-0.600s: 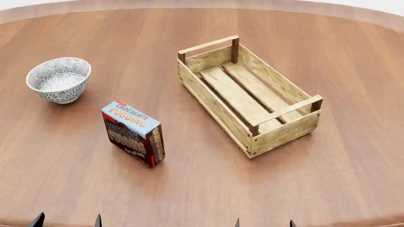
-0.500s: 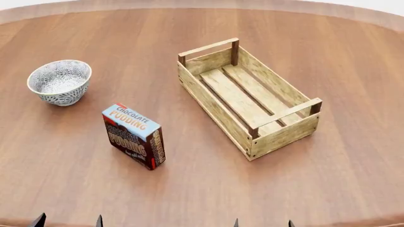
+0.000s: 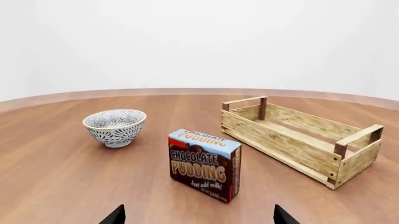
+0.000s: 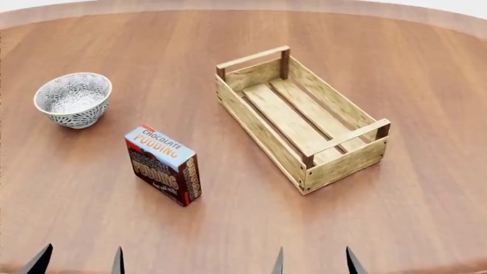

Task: Pick up the chocolate pudding and put it in the tray.

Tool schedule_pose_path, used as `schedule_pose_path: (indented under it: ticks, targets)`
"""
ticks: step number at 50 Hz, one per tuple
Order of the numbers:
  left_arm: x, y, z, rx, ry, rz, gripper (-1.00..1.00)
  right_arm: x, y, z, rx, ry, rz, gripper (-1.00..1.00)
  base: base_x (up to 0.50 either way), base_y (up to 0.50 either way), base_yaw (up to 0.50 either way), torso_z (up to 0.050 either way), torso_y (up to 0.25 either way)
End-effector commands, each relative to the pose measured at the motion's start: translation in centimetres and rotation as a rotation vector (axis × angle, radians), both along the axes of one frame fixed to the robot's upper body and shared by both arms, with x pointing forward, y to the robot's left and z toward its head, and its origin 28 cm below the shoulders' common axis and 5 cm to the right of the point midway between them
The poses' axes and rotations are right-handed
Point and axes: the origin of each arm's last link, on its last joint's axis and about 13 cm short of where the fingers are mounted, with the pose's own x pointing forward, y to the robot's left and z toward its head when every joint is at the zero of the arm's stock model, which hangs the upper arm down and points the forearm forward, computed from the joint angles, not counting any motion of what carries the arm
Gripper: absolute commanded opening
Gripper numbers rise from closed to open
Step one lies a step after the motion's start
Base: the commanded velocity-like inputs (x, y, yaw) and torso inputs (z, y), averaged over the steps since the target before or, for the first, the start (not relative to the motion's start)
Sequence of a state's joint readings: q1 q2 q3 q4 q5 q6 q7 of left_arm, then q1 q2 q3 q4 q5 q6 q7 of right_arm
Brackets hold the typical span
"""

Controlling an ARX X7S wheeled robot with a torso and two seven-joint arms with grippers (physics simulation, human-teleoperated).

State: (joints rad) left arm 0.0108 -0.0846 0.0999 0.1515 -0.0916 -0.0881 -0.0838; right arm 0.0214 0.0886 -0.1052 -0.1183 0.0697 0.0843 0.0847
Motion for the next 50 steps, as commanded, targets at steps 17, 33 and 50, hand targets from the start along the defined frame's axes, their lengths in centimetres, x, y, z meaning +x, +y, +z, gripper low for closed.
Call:
schedule_pose_path:
  ticks: [17, 33, 50]
  targets:
    - [-0.60, -0.31, 0.79, -0.042, 0.007, -0.035, 1.00, 0.45, 0.37, 0.21, 0.008, 0.001, 0.032, 1.00, 0.25, 0.09, 0.00, 0.000, 0.000]
    - [-0.76, -0.40, 1.24, -0.052, 0.001, -0.049, 1.00, 0.55, 0.39, 0.60, 0.019, -0.007, 0.035, 1.00, 0.33, 0.05, 0.00, 0.000, 0.000]
    - [-0.77, -0.47, 1.35, -0.049, -0.002, -0.053, 1.00, 0.65, 0.39, 0.72, 0.022, -0.015, 0.032, 1.00, 0.36, 0.03, 0.00, 0.000, 0.000]
